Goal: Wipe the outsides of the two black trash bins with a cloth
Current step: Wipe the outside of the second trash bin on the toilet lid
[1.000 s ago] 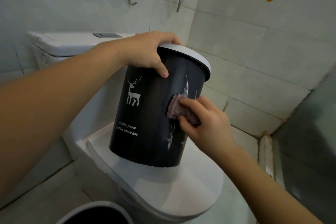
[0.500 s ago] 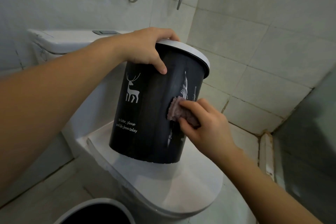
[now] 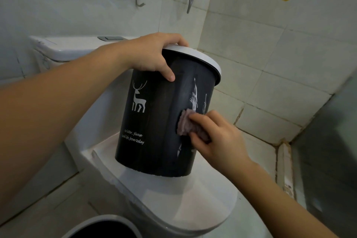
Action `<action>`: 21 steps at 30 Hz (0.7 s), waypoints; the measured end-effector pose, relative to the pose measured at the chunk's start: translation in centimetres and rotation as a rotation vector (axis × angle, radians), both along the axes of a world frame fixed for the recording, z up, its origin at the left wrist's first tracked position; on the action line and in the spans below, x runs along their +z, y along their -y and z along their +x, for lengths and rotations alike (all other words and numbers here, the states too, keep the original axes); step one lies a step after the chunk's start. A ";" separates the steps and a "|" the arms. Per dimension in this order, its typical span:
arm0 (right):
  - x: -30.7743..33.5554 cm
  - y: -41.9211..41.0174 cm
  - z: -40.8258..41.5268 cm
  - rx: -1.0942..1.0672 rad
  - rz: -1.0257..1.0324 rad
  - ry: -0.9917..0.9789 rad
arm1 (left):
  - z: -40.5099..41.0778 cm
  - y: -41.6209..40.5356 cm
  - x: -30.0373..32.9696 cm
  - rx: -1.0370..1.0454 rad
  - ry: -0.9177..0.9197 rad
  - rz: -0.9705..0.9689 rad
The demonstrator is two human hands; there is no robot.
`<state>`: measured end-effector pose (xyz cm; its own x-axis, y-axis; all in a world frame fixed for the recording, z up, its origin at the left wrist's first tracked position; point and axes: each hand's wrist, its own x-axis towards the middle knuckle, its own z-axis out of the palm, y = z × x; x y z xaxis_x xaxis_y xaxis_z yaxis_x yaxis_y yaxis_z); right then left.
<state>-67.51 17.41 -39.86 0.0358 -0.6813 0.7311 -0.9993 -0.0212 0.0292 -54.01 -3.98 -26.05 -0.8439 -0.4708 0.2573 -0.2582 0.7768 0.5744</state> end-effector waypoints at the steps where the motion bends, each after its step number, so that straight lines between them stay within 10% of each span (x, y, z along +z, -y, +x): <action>1: -0.2 -0.1 0.1 0.015 0.007 -0.009 | -0.1 0.0 0.0 -0.001 0.002 -0.004; 21: -3.2 -2.2 0.9 0.255 0.226 -0.102 | 0.1 0.2 0.1 -0.020 0.000 0.017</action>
<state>-66.56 19.63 -43.10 0.2906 -0.7853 0.5467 -0.9533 -0.2867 0.0948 -53.95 -4.17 -25.93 -0.8532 -0.4583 0.2491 -0.2428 0.7717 0.5879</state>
